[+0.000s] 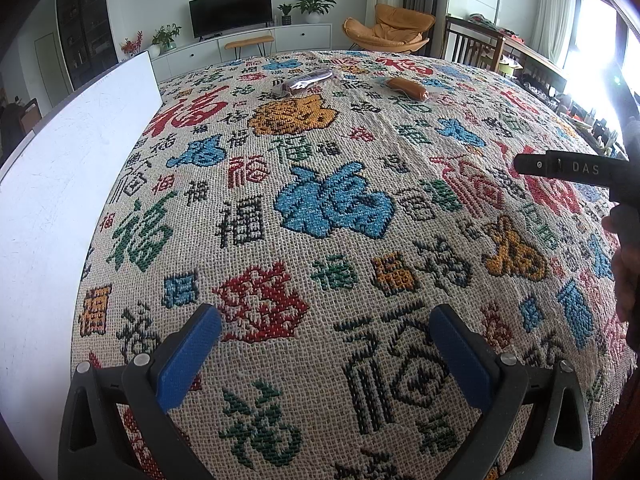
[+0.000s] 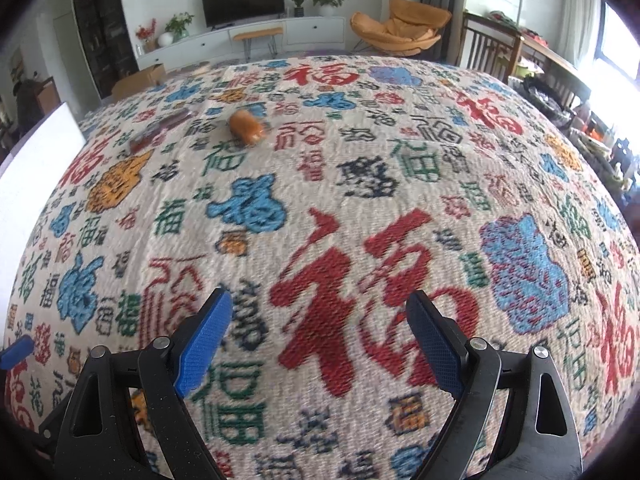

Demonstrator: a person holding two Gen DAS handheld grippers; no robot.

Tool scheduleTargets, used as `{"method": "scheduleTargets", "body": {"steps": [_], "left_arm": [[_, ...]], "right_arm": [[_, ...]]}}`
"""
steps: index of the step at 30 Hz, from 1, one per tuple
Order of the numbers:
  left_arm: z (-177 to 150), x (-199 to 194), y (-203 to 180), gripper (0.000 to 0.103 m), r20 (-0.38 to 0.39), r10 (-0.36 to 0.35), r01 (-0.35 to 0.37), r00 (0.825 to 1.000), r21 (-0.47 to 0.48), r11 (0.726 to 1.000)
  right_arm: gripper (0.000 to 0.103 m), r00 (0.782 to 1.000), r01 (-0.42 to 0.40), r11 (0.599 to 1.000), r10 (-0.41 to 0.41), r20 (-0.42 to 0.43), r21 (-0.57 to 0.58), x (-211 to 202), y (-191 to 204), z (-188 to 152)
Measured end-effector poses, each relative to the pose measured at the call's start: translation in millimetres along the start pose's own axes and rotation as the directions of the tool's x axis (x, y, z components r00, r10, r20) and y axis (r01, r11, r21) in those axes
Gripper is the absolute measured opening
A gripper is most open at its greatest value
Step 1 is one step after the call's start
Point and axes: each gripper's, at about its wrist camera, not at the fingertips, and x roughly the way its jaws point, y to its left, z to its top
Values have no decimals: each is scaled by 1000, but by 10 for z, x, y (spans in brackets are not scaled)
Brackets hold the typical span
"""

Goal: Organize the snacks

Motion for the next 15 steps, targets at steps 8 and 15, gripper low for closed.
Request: {"method": "scheduleTargets", "body": {"steps": [8,15], "left_arm": [[-6,2,3,103,0,-2,2,1000,0,1000],[1,-3,10,103,-1,-5,5,1000,-1,1000]], "right_arm": [[91,999,3,1000,-4,40,29,72,-428,-82],[91,999,19,1000,-20,28,8,103,-390,-73]]}}
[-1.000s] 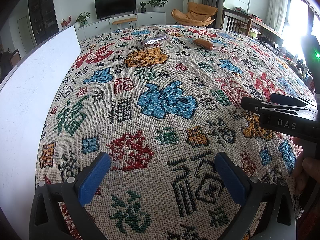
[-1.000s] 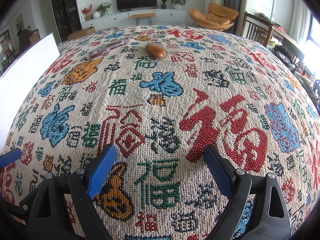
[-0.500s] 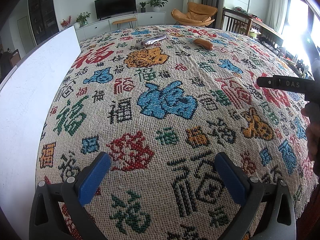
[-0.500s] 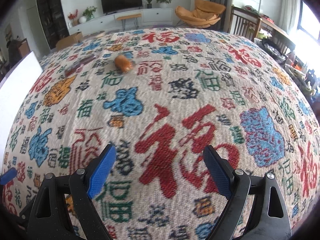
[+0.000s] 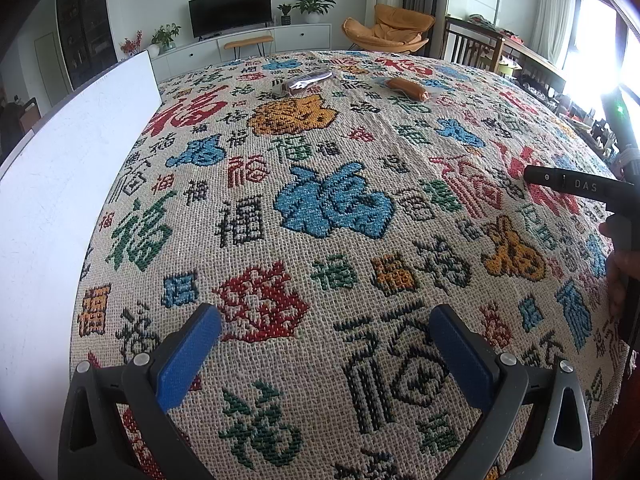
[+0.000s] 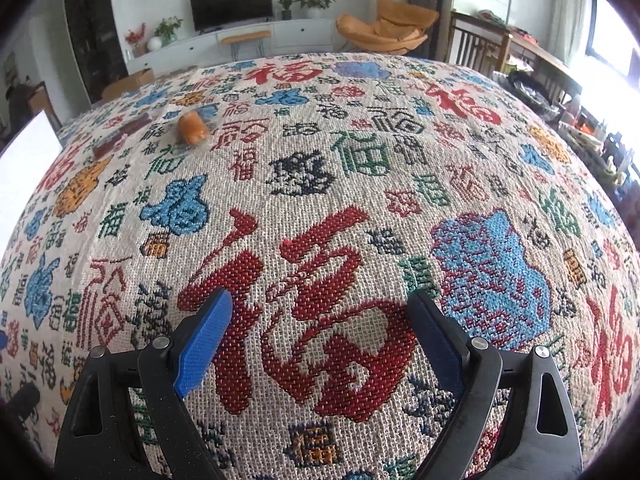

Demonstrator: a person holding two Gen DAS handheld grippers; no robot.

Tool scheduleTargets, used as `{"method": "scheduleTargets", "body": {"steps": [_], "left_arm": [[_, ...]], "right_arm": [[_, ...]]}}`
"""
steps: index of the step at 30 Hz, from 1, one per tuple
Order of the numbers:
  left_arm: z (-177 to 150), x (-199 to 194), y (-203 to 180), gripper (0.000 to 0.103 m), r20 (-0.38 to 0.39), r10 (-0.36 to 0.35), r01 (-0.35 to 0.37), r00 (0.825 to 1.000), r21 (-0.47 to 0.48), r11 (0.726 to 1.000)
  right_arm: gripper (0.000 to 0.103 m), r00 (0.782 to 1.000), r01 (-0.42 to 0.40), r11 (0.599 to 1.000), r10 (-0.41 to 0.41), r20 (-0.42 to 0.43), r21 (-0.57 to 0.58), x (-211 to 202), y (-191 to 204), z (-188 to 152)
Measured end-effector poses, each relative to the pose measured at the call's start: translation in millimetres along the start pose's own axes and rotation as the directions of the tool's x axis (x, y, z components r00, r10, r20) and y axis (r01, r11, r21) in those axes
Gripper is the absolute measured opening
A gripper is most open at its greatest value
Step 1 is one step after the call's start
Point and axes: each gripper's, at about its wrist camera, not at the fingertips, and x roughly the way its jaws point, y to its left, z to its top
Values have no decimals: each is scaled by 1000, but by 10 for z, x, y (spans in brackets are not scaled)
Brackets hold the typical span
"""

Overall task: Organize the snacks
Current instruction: 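Grasp the long brown wrapped sausage stick with the left tool and lift it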

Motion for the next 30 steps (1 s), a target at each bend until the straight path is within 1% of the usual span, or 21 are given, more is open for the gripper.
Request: {"method": "scheduleTargets", "body": {"steps": [4,6,7,8,9,10,12,14,16,18,19,20,21,22,23,24,25,26,27,30], "left_arm": [[8,-9,12,103,-9,-15,15,1000,9,1000],[45,1,22,103,-32,-28,28,999,9,1000],[100,8,53,103,-42,-59,59,997,-3,998],[193,23,106,103,-50,-111,110,993,-28,994],[308,41,158,103,-53,-153,150,987,-56,987],[468,64,225,103,-55,-178,173,983,-89,981],[876,126,360,102,-42,-195,187,980,-140,972],[1320,265,451,102,-23,-206,201,978,-137,970],[1735,505,494,98,-22,-170,167,985,-92,982],[2068,814,490,85,-51,-128,126,991,-27,992],[2165,958,476,80,-71,-119,119,990,-10,993],[2248,1110,463,73,-93,-117,117,989,1,993],[2315,1273,445,67,-114,-121,123,986,6,992],[2356,1394,415,65,-128,-122,124,984,10,992],[2382,1498,385,64,-133,-97,101,986,21,995],[2400,1581,355,56,-128,-70,75,989,36,997],[2415,1633,335,50,-109,-32,38,994,53,998],[2427,1622,335,33,-81,-27,31,996,53,998],[2436,1622,366,19,-72,-32,35,997,35,999],[2353,1528,466,18,-47,-70,70,996,-11,998]], "right_arm": [[91,1000,10,1000,-10,0,-3,25,-5,-2],[92,1000,8,1000,-8,-1,-1,24,0,-1],[92,1000,8,1000,-8,0,0,30,-5,0],[92,1000,8,1000,-8,0,-1,30,-7,0],[92,1000,8,1000,-8,0,0,30,-7,0],[92,1000,7,1000,-7,0,0,29,-6,1],[92,1000,5,1000,-5,0,1,29,-9,0],[92,1000,4,1000,-4,0,2,36,-13,1],[92,1000,3,1000,-3,0,2,37,-16,1],[92,1000,4,1000,-4,0,2,36,-15,1],[92,1000,3,1000,-3,0,2,36,-15,1],[92,1000,3,1000,-3,0,2,36,-15,1],[92,1000,3,1000,-3,0,2,35,-15,1],[92,1000,3,1000,-3,0,2,35,-15,1],[92,1000,3,1000,-3,0,2,35,-14,1],[93,1000,2,1000,-2,0,2,34,-14,1],[93,1000,1,1000,-1,-1,2,36,-16,0],[93,1000,1,1000,-1,0,2,38,-16,-1],[93,1000,1,1000,-1,-1,2,38,-16,-1],[93,1000,1,1000,-1,0,2,37,-16,0]]}}
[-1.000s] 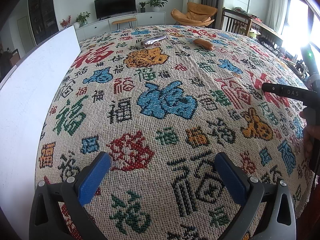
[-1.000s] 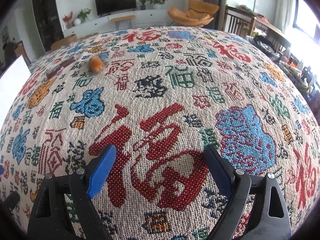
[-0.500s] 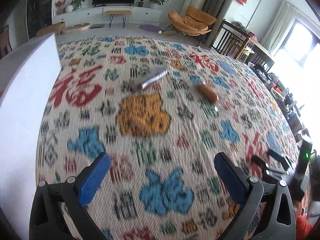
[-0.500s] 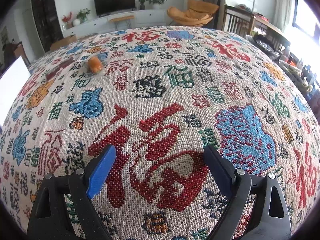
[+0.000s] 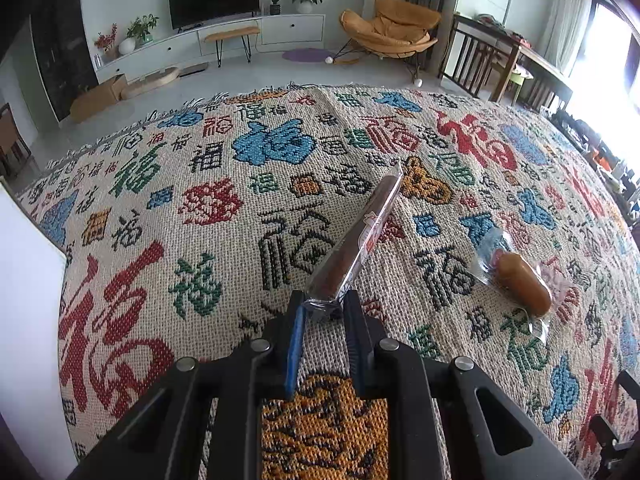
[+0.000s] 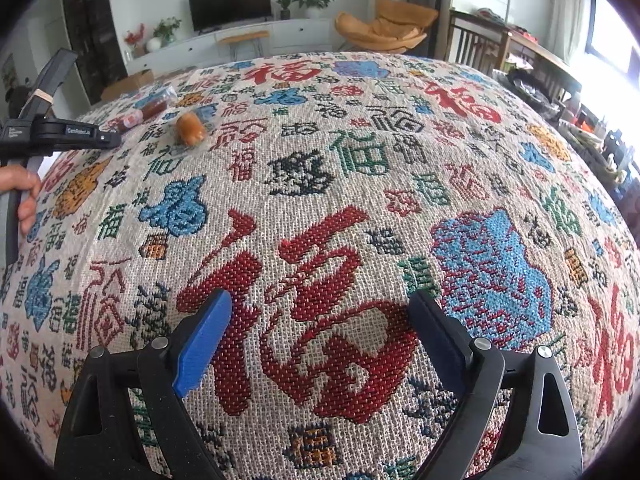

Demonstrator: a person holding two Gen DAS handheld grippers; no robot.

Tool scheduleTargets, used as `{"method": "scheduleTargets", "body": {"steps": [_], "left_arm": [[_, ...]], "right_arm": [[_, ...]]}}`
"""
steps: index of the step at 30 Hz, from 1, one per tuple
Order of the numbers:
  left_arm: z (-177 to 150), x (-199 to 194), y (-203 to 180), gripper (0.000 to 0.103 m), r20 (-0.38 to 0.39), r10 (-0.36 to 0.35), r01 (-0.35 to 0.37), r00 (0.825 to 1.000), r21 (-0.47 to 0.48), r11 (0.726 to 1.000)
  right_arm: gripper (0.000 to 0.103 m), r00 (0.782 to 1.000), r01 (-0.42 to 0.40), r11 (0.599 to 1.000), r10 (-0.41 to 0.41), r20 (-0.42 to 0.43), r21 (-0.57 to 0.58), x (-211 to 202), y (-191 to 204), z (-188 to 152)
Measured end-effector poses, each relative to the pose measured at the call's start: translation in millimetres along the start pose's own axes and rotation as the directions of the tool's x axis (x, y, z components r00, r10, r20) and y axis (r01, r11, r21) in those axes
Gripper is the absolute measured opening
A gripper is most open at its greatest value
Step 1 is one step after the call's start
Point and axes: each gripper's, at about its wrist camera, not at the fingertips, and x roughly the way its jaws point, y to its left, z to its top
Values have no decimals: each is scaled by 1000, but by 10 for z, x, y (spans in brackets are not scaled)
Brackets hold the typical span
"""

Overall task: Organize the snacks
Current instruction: 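Grasp the long brown wrapped sausage stick with the left tool and lift it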

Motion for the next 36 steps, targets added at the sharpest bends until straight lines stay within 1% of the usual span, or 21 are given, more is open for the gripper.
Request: {"method": "scheduleTargets", "body": {"steps": [2,4,5,6,10,11,13,14,15,17,20,21,23,25,26,27,28,29,30,33,36], "left_arm": [[-162,-108,55,17,-11,-24,24,1000,-22,999],[-415,-281,90,15,-42,-79,77,996,-50,996],[-581,-424,85,13,-51,-96,93,994,-51,994],[-727,-555,59,5,-60,-107,105,992,-47,993],[-1469,-1138,-16,4,-114,-161,152,980,-85,985],[-1628,-1228,-41,8,-126,-166,154,978,-99,983],[-1891,-1339,-24,35,-147,-193,175,970,-132,976],[-1943,-1371,-18,69,-145,-195,174,970,-143,974],[-1946,-1391,-20,88,-130,-184,165,974,-141,976],[-1793,-1407,-11,88,-78,-151,141,986,-124,982],[-1245,-1260,42,88,10,-132,133,991,-120,984],[-998,-1135,54,88,26,-119,122,993,-114,986],[-629,-869,16,88,34,-86,89,996,-80,993],[-375,-561,-70,86,24,-32,33,999,-22,999],[-287,-401,-123,79,8,-2,2,1000,5,1000],[-271,-281,-154,59,-11,6,-6,1000,23,1000],[-267,-179,-172,45,-32,24,-23,999,33,999],[-289,-139,-184,25,-24,70,-69,997,41,997],[-318,-179,-169,18,-1,62,-61,998,29,998],[-547,-378,-13,18,4,3,-3,1000,-75,997],[-995,-743,100,18,8,-41,42,999,-125,991]], "right_arm": [[93,1000,0,1000,0,0,0,0,0,0],[93,1000,0,1000,0,0,0,1,0,-1],[93,1000,0,1000,0,0,1,0,0,0],[93,1000,-1,1000,1,0,1,-1,0,0],[93,1000,-1,1000,1,0,1,0,0,0],[93,1000,-1,1000,1,0,1,-1,1,0],[93,1000,0,1000,0,0,1,0,1,0],[93,1000,0,1000,0,0,0,-1,2,0],[93,1000,0,1000,0,0,0,-1,2,0],[93,1000,0,1000,0,0,1,-1,2,0],[93,1000,-1,1000,1,0,1,-1,3,0],[93,1000,0,1000,0,0,0,0,5,-1],[93,1000,0,1000,0,0,0,0,2,-1],[93,1000,0,1000,0,0,0,-1,3,0],[93,1000,0,1000,0,0,0,-2,3,1],[93,1000,0,1000,0,0,0,-2,3,2],[93,1000,0,1000,0,0,0,-3,3,2],[93,1000,0,1000,0,0,0,-3,3,3],[93,1000,0,1000,0,0,0,-4,3,4],[93,1000,-1,1000,1,0,1,-3,3,4],[93,1000,-11,1000,11,-2,0,2,-1,13]]}}
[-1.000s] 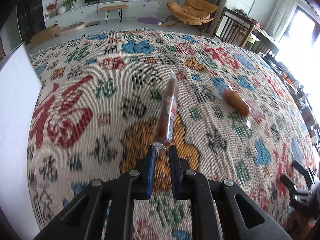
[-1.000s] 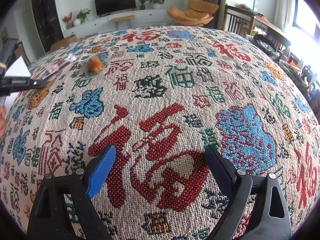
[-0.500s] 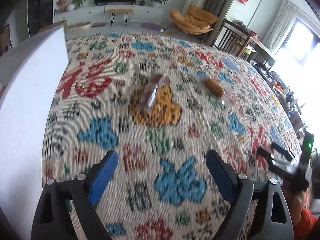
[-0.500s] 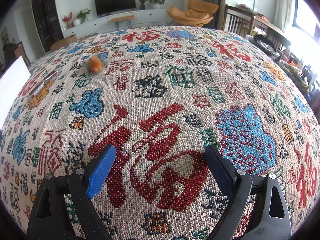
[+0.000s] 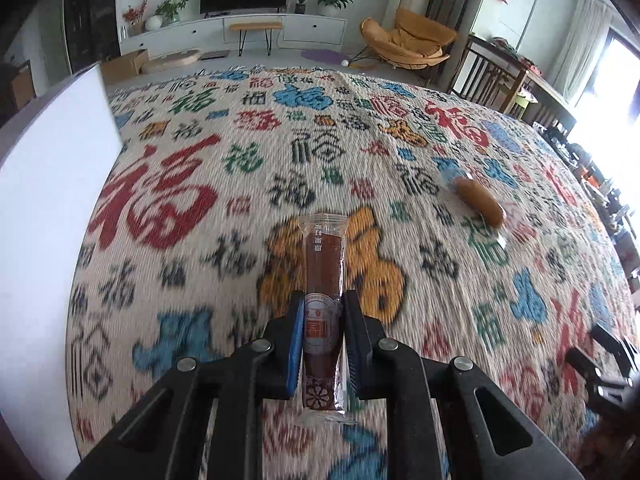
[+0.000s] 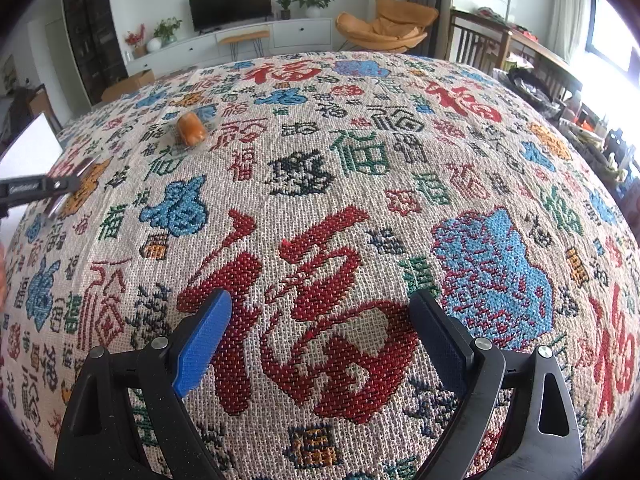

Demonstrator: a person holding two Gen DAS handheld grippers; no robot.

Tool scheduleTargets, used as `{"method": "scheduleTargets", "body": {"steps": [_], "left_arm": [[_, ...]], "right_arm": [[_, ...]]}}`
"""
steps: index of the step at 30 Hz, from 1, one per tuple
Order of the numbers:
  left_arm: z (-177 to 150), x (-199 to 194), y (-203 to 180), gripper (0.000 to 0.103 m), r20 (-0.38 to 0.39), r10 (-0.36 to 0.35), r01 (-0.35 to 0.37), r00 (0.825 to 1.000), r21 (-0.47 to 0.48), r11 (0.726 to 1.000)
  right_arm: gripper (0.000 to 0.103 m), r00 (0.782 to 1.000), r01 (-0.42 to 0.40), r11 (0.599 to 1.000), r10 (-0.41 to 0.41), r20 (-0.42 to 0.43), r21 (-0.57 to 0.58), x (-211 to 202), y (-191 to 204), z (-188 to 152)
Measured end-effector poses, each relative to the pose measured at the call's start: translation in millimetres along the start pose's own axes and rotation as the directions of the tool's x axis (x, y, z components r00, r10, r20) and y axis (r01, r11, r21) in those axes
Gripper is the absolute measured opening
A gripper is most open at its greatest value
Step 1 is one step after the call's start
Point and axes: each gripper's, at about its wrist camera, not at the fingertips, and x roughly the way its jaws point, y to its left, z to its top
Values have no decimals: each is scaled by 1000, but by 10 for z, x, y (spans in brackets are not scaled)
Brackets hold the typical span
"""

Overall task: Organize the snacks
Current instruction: 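Grasp the long brown wrapped sausage stick with the left tool and lift it, then grasp the small orange wrapped sausage with the right tool while the left tool holds the stick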

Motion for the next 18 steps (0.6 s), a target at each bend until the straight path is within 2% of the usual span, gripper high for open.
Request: {"method": "scheduleTargets", "body": {"steps": [1,2,3,4,7,9,11,14,15,16,18], "left_arm": [[-156,-127,38,18,0,-12,12,1000,-4,1000],[-322,-247,68,18,1,-15,15,1000,-2,1000],[-484,-370,96,18,6,-18,18,1000,-4,1000],[-613,-469,129,18,9,-26,26,1000,-14,1000],[-910,-676,210,18,26,-55,56,998,-77,995],[-1031,-767,226,18,43,-62,66,997,-104,992],[-1102,-825,213,18,57,-67,74,996,-123,990],[-1209,-909,222,18,69,-88,97,994,-141,985],[-1223,-925,215,18,73,-93,102,993,-138,985],[-1239,-948,208,18,79,-96,106,992,-131,986],[-1251,-978,193,18,91,-106,117,990,-125,985]], "right_arm": [[93,999,-40,999,40,-11,-12,2,-5,29],[92,992,-126,992,126,-24,-14,-5,-22,100],[91,971,-237,972,237,-23,0,-16,-41,207],[91,951,-308,951,308,-13,8,-26,-33,368],[91,939,-340,934,344,17,-111,41,284,993],[91,935,-355,913,349,-67,-202,347,611,1369],[91,930,-361,901,329,-162,-240,704,868,1564],[89,916,-325,891,213,-339,-316,1218,1169,1572],[71,935,-286,885,173,-310,-368,1208,1232,1559],[59,936,-278,886,162,-313,-372,1191,1261,1564],[34,921,-300,915,204,-333,-271,1115,1155,1629]]}}
